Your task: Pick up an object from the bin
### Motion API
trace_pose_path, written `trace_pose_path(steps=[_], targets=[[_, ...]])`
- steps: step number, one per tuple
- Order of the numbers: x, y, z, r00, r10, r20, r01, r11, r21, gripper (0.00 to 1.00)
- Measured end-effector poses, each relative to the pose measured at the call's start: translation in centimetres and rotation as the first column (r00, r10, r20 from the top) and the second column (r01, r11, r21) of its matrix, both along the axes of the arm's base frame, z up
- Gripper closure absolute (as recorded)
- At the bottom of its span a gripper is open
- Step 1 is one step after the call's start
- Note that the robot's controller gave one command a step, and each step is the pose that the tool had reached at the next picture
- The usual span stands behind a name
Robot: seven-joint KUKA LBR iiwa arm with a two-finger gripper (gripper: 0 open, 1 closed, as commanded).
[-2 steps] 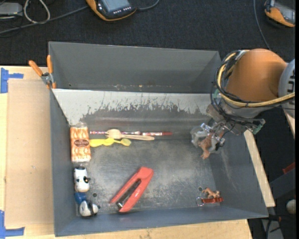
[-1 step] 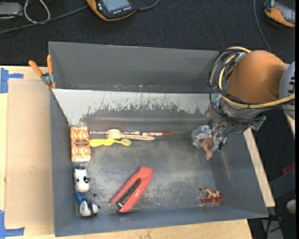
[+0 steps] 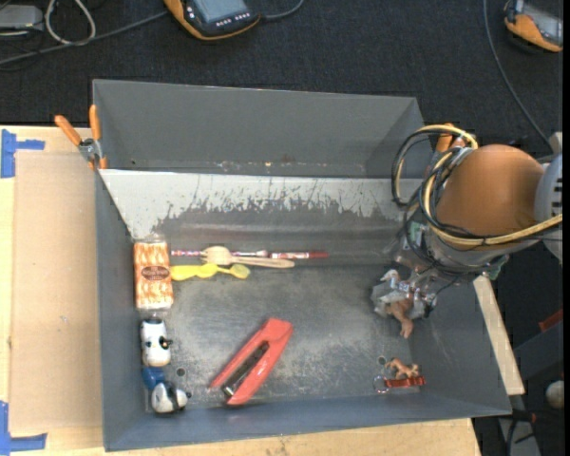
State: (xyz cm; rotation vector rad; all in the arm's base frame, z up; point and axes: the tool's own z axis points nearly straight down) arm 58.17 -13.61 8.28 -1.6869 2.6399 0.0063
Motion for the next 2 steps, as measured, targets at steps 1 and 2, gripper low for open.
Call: trace_pose_path(steps=[1,2], targets=[[-0.3,0.4,4.3,1.000,-0.017,-0.008,0.017,1.000,0.002,1.00],[-0.9,0.6,11.9,0.999,-0.033,-0.012,0.033,0.999,0.005,1.00]])
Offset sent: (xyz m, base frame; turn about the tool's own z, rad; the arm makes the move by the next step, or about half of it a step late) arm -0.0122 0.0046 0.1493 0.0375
